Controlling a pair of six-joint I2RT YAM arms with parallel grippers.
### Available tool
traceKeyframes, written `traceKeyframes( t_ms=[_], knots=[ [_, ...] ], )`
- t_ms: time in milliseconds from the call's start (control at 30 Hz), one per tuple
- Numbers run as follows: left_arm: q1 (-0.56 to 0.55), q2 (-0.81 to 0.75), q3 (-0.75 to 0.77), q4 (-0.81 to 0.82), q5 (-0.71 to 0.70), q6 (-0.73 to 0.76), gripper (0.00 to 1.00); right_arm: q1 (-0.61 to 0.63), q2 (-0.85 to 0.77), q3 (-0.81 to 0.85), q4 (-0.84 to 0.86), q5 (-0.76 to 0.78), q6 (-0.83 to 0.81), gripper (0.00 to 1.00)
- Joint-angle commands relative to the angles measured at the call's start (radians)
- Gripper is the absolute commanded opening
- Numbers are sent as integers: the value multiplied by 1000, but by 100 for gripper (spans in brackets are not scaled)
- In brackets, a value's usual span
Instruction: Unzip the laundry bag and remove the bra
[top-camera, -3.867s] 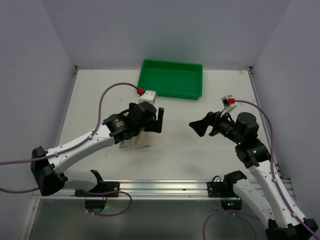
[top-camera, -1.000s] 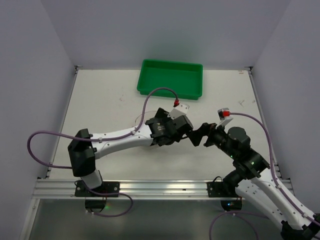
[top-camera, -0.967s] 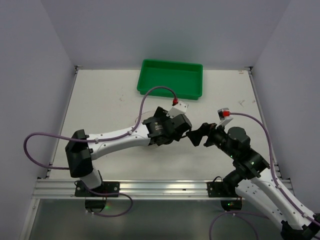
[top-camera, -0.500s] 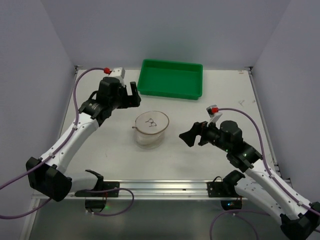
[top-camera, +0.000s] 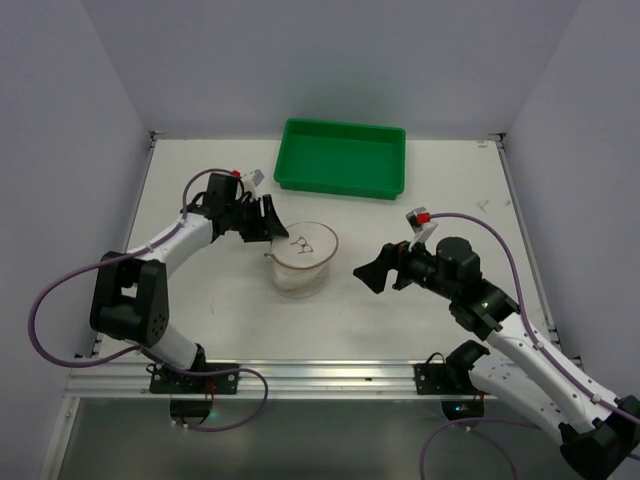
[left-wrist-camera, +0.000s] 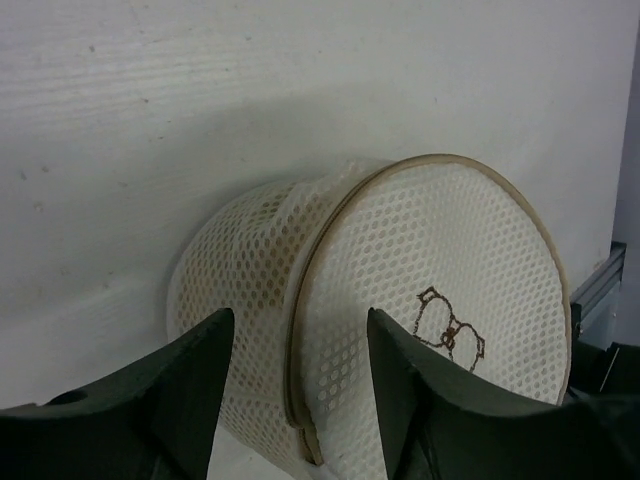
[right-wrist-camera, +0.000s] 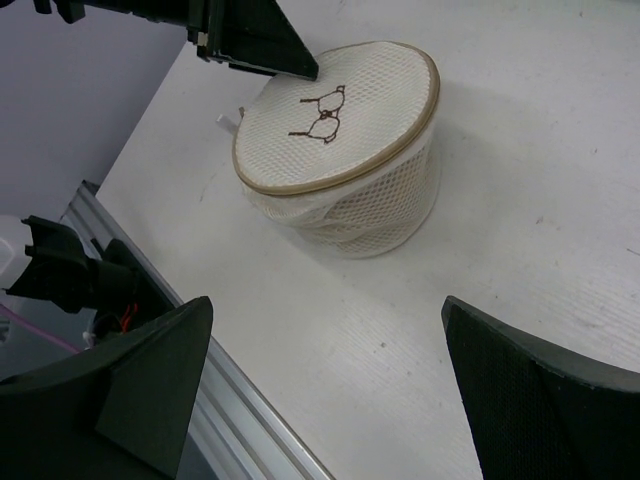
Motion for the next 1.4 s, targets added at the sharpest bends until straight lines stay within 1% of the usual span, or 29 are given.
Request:
traceKeyframes(
  t_ms=[0, 67, 133, 167, 200, 233, 267, 300, 333, 400, 433, 467, 500, 533, 567, 600, 633, 667, 733, 767, 833, 867, 933, 967, 1000, 1100, 1233, 1367],
  knots=[
    [11, 13, -18, 119, 189, -11, 58, 6, 5, 33, 55, -32, -11, 99],
    [9, 13, -44, 136, 206, -21, 51, 5, 10, 33, 60, -41, -12, 99],
    [11, -7, -71, 167, 225, -34, 34, 8, 16, 34, 63, -58, -20, 99],
    [9, -16, -99, 174, 237, -50, 16, 9, 20, 39, 69, -64, -24, 99],
    [9, -27, -114, 194, 242, -61, 8, 12, 30, 40, 69, -69, -32, 99],
    [9, -57, -128, 203, 240, -73, 2, 17, 34, 45, 68, -70, -35, 99],
    [9, -79, -162, 213, 233, -107, 0, 20, 42, 55, 69, -70, -37, 99],
    [9, -102, -180, 223, 207, -129, 0, 26, 50, 60, 71, -70, -38, 99],
    [8, -161, -200, 246, 185, -155, 0, 43, 68, 68, 74, -66, -40, 99],
    [-9, -235, -266, 269, 78, -256, 0, 73, 94, 98, 80, -20, -35, 99],
    [-23, -316, -286, 276, 29, -291, 0, 113, 132, 112, 80, -1, -34, 99],
    [-41, -358, -323, 277, -19, -361, 0, 138, 154, 143, 74, 63, -31, 99],
    [-84, -395, -340, 279, -124, -404, 0, 170, 180, 161, 68, 104, -28, 98],
    [-110, -469, -375, 279, -183, -447, 0, 237, 238, 183, 62, 147, -28, 97],
    [-138, -505, -392, 279, -299, -542, 0, 268, 270, 225, 46, 231, -24, 95],
    [-191, -537, -412, 286, -350, -595, 0, 300, 301, 244, 42, 267, -9, 95],
    [-214, -595, -456, 294, -394, -642, 0, 354, 332, 264, 42, 293, -2, 94],
    [-228, -622, -475, 300, -457, -720, 0, 377, 388, 301, 45, 315, 3, 92],
    [-247, -680, -528, 302, -493, -787, 0, 437, 437, 333, 55, 368, 26, 88],
    [-247, -697, -542, 303, -539, -837, 0, 452, 482, 365, 60, 379, 29, 84],
    [-250, -737, -575, 308, -556, -871, 0, 503, 523, 398, 63, 421, 34, 81],
    [-251, -748, -579, 311, -567, -889, 0, 514, 543, 428, 65, 427, 37, 76],
    [-253, -763, -584, 311, -574, -893, 0, 534, 605, 454, 62, 422, 54, 70],
    [-251, -768, -584, 308, -580, -896, 0, 538, 623, 480, 54, 427, 74, 65],
    [-251, -778, -585, 303, -582, -900, 0, 548, 654, 490, 46, 434, 81, 63],
    [-251, -820, -613, 302, -608, -942, 0, 551, 691, 487, 37, 473, 117, 61],
    [-255, -858, -685, 305, -649, -1008, 0, 555, 705, 480, 42, 453, 118, 61],
    [-262, -840, -717, 380, -637, -1048, 0, 563, 729, 531, 7, 473, 118, 60]
  ],
)
